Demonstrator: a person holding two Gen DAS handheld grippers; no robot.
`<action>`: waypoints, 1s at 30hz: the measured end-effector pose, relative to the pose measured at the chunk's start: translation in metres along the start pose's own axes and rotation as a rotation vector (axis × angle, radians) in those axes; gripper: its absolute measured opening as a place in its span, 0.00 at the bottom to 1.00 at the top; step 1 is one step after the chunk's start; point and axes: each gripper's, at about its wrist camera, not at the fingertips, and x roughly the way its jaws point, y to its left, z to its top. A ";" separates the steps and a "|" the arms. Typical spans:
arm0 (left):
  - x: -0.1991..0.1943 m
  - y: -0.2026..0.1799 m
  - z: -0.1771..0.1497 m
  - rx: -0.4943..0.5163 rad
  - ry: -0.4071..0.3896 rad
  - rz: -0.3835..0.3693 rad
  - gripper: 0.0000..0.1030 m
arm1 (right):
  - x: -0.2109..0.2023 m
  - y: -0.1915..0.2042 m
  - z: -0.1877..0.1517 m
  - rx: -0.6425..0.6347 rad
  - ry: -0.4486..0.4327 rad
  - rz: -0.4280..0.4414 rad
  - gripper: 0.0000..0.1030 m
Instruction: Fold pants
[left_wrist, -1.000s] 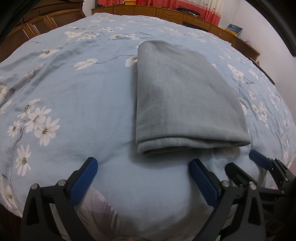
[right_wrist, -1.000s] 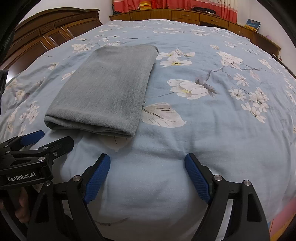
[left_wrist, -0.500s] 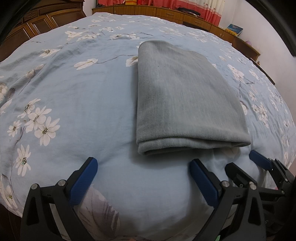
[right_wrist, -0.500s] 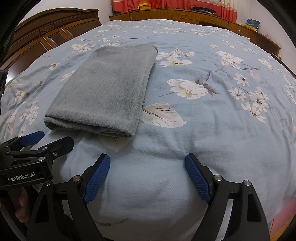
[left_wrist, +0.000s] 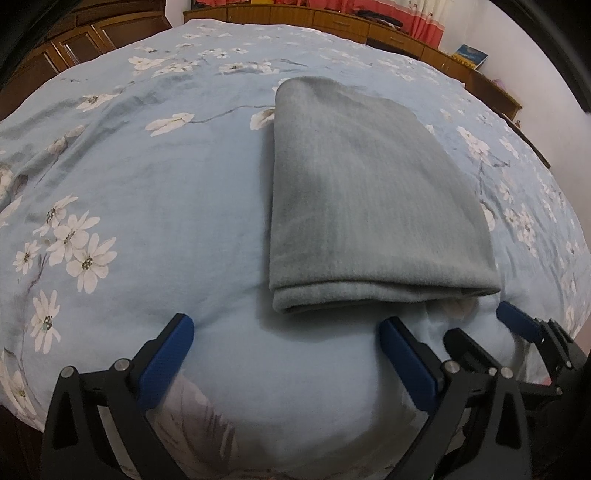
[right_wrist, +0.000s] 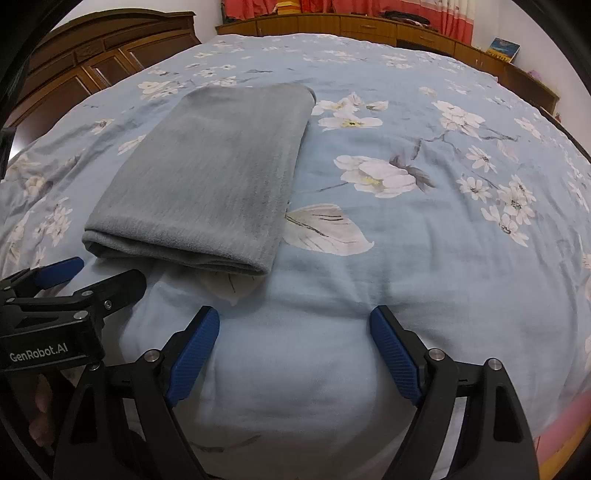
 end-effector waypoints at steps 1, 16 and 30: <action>0.000 0.000 0.000 0.002 0.000 0.000 1.00 | 0.000 0.000 0.000 0.000 0.001 -0.002 0.83; -0.002 0.000 -0.002 -0.002 -0.006 -0.011 1.00 | 0.002 0.004 0.001 0.003 0.001 -0.020 0.86; -0.001 0.000 -0.002 -0.006 -0.005 -0.012 1.00 | 0.002 0.003 0.001 0.004 0.001 -0.020 0.86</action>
